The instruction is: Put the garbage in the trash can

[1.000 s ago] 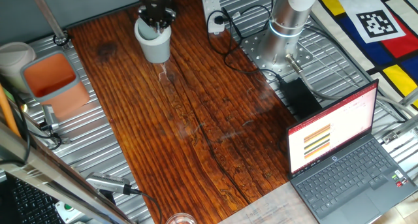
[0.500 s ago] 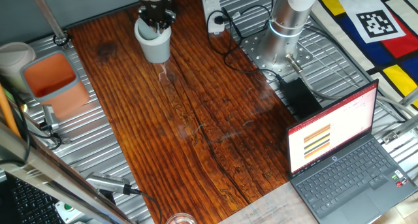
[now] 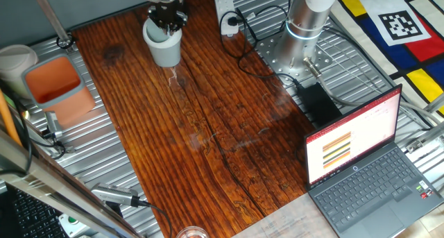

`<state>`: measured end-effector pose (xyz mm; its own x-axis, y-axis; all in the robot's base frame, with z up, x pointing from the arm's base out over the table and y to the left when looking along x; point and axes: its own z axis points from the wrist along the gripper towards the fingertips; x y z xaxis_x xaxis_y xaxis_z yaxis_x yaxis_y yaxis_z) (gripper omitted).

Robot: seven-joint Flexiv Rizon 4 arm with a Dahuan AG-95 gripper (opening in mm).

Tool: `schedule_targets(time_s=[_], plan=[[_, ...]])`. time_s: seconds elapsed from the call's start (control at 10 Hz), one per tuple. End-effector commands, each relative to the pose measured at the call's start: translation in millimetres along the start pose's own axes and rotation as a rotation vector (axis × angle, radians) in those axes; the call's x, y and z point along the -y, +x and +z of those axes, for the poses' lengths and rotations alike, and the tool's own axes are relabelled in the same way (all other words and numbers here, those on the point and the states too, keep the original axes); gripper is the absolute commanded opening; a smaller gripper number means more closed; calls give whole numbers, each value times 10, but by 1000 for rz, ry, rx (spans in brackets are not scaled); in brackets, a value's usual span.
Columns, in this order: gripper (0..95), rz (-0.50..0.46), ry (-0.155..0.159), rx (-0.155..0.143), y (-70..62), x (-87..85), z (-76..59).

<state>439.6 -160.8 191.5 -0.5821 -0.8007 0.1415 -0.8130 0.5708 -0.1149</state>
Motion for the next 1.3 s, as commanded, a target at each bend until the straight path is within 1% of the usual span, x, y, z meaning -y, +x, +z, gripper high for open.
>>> schedule_targets(time_s=[0.1,0.2,0.4,0.5,0.8,1.1,1.2,1.3], plan=[[0,-22,-1,8,-25,92,35],[0,-28,1,13,-22,120,84],[0,-36,13,20,0,163,225],[0,-37,13,24,21,184,306],[0,-32,14,35,19,193,376],[0,-42,28,41,-15,204,388],[190,-45,31,44,-21,206,407],[190,-49,35,47,-24,208,424]])
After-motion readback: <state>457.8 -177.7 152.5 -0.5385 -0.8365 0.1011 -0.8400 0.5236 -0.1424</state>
